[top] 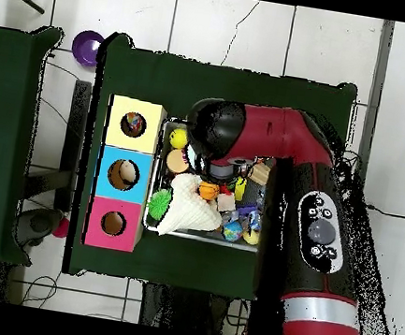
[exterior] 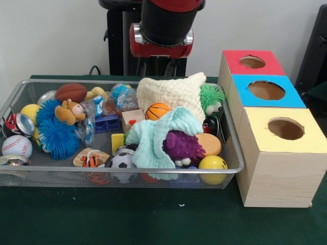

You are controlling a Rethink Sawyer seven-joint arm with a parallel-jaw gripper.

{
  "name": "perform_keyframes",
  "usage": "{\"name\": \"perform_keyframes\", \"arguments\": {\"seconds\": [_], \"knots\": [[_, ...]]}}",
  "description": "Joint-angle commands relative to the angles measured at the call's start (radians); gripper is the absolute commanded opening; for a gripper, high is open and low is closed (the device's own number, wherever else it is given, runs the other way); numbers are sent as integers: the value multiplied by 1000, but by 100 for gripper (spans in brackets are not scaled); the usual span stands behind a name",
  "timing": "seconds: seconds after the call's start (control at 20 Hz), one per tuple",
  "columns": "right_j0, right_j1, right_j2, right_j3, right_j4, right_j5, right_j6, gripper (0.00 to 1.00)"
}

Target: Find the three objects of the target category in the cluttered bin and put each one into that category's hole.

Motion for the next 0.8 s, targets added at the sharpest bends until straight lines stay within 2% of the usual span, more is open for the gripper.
{"name": "perform_keyframes", "arguments": {"seconds": [0.05, 0.2, 0.55, 0.75, 0.8], "knots": [[-51, -60, 103, 59, -24, 27, -318, 100], [-62, -87, 117, 57, -26, 46, -340, 100], [-71, -92, 137, -13, -92, 71, -386, 100], [-77, -78, 141, -14, -214, -49, -460, 100], [-73, -70, 136, -12, -245, -83, -452, 100]]}}
